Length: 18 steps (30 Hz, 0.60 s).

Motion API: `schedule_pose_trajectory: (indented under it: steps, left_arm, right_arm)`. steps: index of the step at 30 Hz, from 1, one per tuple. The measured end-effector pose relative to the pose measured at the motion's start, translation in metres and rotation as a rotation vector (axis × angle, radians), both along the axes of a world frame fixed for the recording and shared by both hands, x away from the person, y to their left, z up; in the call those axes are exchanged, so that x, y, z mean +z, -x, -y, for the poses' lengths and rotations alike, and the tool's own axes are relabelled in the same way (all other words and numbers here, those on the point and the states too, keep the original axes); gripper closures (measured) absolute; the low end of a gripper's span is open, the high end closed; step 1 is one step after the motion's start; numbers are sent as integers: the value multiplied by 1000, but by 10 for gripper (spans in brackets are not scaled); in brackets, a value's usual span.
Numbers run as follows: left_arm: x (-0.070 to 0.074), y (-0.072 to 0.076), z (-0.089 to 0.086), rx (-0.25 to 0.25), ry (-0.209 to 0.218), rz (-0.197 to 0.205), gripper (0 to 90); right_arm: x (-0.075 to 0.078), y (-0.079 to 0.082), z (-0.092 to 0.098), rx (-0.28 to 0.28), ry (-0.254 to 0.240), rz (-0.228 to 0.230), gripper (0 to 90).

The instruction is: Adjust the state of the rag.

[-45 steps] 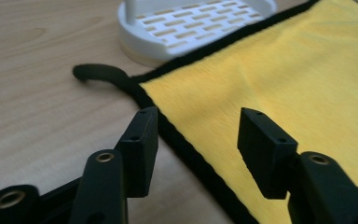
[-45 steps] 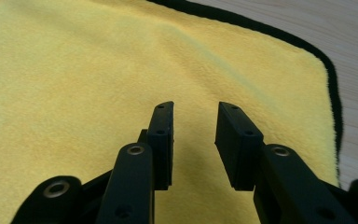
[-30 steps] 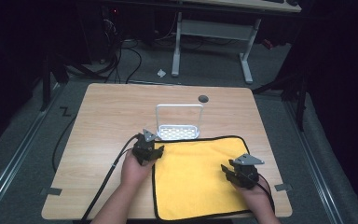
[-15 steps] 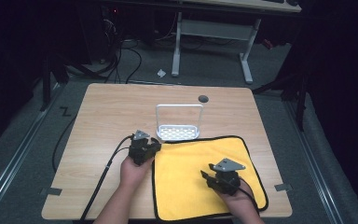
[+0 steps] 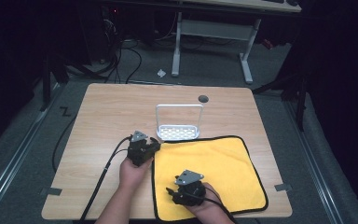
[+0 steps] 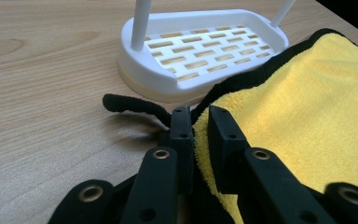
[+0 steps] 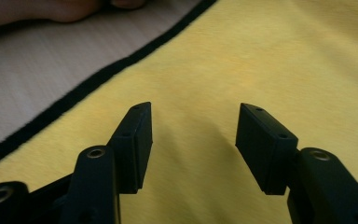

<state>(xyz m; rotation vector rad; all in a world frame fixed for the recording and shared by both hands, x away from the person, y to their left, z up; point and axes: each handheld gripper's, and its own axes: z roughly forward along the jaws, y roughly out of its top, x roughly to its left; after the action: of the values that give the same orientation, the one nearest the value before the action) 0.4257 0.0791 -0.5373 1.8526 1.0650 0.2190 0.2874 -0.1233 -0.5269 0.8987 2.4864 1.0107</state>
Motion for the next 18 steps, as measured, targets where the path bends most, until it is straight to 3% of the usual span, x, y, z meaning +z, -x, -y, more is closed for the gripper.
schedule_pose_trajectory:
  steps: [8, 15, 17, 18]
  left_arm:
    - [0, 0, -1, -3, 4, -3, 787]
    - [-1, -2, -2, 1, 13, -20, 779]
    - [-1, -2, -2, 1, 13, -21, 778]
    - [-1, -1, -2, 1, 11, -21, 778]
  right_arm:
    - [-5, 12, -36, 74, -3, -5, 422]
    - [-6, 17, -42, 117, -35, -51, 364]
    - [-6, 18, -43, 121, -27, -41, 365]
    - [-7, 20, -43, 127, -6, -15, 388]
